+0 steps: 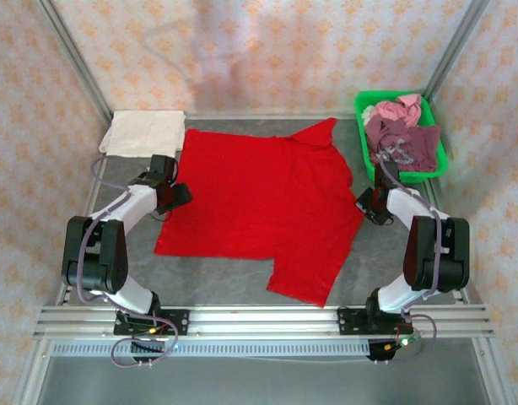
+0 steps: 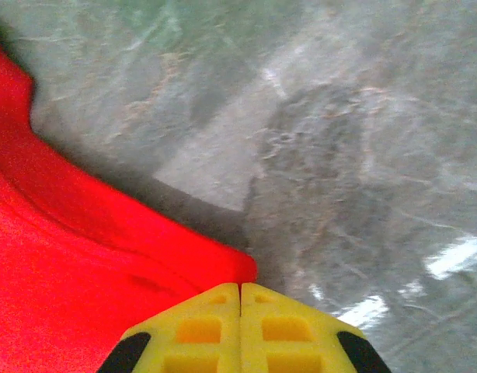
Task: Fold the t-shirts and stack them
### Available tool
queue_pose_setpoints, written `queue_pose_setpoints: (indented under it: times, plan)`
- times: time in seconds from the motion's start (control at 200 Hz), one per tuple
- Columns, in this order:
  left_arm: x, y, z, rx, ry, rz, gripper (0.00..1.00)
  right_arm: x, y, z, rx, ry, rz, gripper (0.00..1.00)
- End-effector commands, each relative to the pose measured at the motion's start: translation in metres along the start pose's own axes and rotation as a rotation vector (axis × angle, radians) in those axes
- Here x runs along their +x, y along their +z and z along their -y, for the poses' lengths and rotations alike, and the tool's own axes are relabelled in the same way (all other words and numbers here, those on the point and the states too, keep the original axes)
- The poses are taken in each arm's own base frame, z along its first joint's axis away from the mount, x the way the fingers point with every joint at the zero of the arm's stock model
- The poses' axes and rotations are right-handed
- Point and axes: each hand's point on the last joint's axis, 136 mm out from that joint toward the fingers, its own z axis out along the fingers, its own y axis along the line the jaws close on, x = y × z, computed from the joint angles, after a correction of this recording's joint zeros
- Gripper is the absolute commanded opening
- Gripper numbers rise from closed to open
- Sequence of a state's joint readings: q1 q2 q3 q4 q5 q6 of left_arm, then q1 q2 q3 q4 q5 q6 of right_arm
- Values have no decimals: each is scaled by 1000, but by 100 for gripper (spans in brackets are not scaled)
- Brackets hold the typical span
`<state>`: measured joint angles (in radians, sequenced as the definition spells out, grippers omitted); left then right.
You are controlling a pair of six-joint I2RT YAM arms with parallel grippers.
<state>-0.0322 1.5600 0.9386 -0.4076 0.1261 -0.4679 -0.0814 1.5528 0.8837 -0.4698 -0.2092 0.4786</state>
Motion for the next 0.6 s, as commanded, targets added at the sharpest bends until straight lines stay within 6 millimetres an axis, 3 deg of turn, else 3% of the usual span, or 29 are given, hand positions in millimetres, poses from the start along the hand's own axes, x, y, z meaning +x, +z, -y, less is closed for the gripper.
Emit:
queue_pose_setpoints:
  times: [0.0,0.055,0.14,0.195,0.26,0.34,0.415,0.47,0.596]
  plan:
    - [-1,-5,-5,-32,-4,5,62,-5,-14,27,124,-6,63,0]
    - [-3,-3,0,-14,-4,10,62,-5,-15,28,125,-10,67,1]
    - [-5,-1,7,-3,16,5,62,-9,-24,23,123,-21,79,26]
    - [-10,-2,15,1,40,7,62,-19,-38,17,146,-57,139,35]
    - [-16,-5,28,18,73,15,62,-30,-58,-4,138,-127,223,40]
    - [-28,-6,48,65,112,42,61,-36,-75,-47,76,-222,281,28]
    - [-42,-5,71,92,158,67,55,-33,-75,-90,42,-314,291,9]
    - [-52,-1,87,96,192,76,52,-31,-62,-113,42,-355,268,0]
    - [-72,18,115,121,195,45,39,-40,-24,-146,67,-355,209,0]
